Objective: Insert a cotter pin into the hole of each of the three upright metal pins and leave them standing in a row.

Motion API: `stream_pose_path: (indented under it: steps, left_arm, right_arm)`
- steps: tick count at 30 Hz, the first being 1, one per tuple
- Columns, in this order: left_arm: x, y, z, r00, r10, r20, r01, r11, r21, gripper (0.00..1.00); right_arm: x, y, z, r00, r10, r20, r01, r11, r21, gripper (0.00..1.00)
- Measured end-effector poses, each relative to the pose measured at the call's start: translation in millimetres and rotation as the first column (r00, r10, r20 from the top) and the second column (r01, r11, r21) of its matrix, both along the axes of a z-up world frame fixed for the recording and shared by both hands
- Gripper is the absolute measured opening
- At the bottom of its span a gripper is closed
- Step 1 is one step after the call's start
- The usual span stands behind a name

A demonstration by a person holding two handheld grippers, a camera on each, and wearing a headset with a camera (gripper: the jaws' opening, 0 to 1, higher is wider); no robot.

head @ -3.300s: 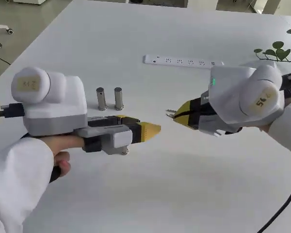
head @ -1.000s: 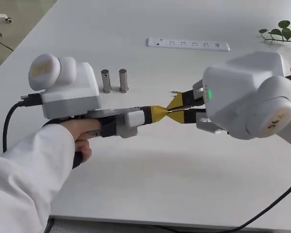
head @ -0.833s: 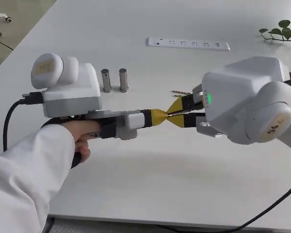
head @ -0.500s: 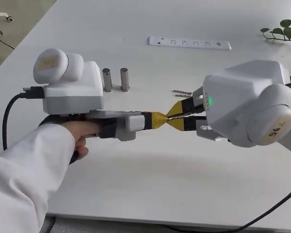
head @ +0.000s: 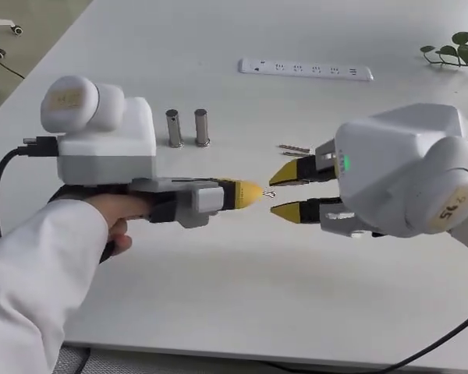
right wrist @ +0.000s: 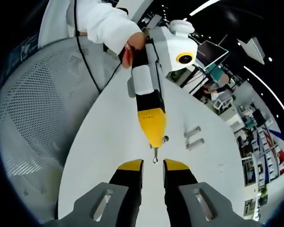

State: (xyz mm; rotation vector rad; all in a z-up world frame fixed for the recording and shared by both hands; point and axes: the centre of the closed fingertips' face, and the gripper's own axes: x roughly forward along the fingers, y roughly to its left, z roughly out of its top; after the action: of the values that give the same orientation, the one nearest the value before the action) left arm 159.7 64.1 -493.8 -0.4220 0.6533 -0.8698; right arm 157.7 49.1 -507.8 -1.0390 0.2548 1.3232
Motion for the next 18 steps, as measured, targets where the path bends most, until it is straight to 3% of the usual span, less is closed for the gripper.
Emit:
stream_pose_path:
  steps: [3,5,9,12,14,16,18]
  left_arm:
    - [-1.2,4.2,3.0,1.000,-0.010,0.029,0.009,1.000,0.008,0.00]
    - [-2.0,6.7,4.4,0.997,-0.031,0.064,0.029,0.999,0.030,0.00]
    - [-7.1,4.5,11.0,0.983,-0.111,0.149,0.101,0.992,0.071,0.00]
    - [-11.6,1.3,14.4,0.969,-0.160,0.187,0.144,0.985,0.095,0.00]
    - [-15.5,-1.9,17.0,0.951,-0.209,0.229,0.186,0.975,0.119,0.00]
    - [-19.4,-4.2,18.2,0.938,-0.242,0.248,0.214,0.967,0.134,0.00]
    - [-22.6,-5.8,18.6,0.934,-0.258,0.246,0.231,0.964,0.135,0.00]
  right_arm:
    - [-3.9,-1.1,-2.2,0.994,-0.044,-0.102,0.050,0.998,0.050,0.13]
    - [-6.8,-0.3,-2.4,0.980,-0.067,-0.185,0.085,0.992,0.090,0.13]
    - [-8.7,0.3,-4.3,0.934,-0.094,-0.345,0.154,0.976,0.152,0.16]
    - [-11.3,0.4,-4.3,0.901,-0.092,-0.424,0.178,0.969,0.170,0.16]
    - [-16.0,1.9,-2.3,0.878,-0.078,-0.472,0.186,0.965,0.187,0.16]
    - [-20.4,2.9,-0.9,0.861,-0.064,-0.505,0.185,0.964,0.193,0.13]
    - [-20.0,2.9,0.3,0.860,-0.065,-0.507,0.190,0.961,0.199,0.05]
